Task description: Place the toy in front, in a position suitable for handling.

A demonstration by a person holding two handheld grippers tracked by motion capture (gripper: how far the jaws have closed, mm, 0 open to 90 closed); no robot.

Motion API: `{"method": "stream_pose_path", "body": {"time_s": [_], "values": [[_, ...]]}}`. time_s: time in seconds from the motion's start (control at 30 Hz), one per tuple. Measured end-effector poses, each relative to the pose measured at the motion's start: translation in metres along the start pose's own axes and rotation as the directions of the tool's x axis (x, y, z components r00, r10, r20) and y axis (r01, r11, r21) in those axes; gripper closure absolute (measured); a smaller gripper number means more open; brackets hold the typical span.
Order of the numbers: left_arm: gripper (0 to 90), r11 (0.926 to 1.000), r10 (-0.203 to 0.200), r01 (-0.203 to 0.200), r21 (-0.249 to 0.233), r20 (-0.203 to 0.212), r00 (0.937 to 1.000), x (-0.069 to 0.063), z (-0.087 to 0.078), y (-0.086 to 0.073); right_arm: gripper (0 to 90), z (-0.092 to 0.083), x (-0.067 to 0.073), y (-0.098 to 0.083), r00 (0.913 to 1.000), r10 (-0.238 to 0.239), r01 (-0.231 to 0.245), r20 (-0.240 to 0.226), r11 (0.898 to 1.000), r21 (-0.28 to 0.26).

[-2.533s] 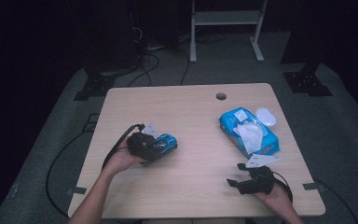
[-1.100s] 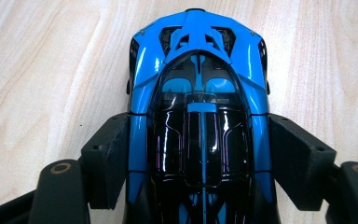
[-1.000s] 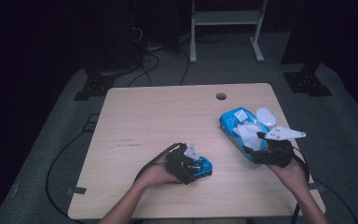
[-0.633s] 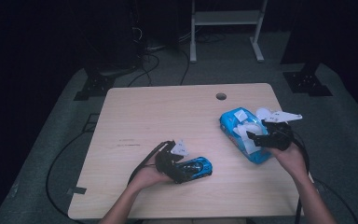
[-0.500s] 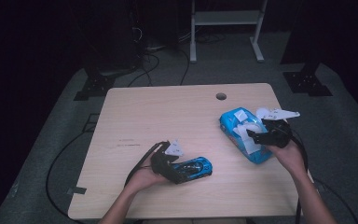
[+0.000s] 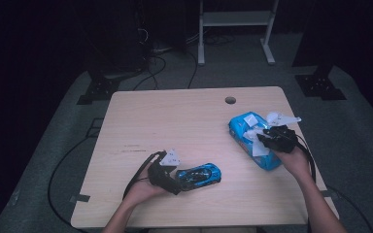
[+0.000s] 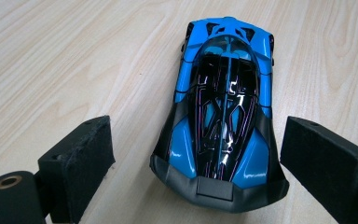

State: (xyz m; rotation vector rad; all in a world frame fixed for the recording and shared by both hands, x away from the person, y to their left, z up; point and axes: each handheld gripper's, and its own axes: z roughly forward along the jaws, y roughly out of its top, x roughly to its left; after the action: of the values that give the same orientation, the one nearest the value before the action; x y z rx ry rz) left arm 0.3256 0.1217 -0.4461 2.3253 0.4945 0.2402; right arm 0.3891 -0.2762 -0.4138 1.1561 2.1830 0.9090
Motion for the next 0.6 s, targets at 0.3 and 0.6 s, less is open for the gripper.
{"method": "stream_pose_path", "body": {"time_s": [0.3, 0.6], "values": [[9.0, 0.9994, 0.018, -0.019, -0.030, -0.019, 0.9997, -0.001, -0.005, -0.003, 85.8, -0.027, -0.008, 0.008, 0.9990, 0.032, -0.035, -0.033, 0.994, -0.100], [8.9, 0.9989, 0.019, -0.020, -0.042, -0.020, 0.9996, -0.001, -0.008, -0.006, 85.5, -0.093, 0.019, 0.034, 0.9898, -0.047, 0.009, -0.134, 0.963, -0.271]]}}
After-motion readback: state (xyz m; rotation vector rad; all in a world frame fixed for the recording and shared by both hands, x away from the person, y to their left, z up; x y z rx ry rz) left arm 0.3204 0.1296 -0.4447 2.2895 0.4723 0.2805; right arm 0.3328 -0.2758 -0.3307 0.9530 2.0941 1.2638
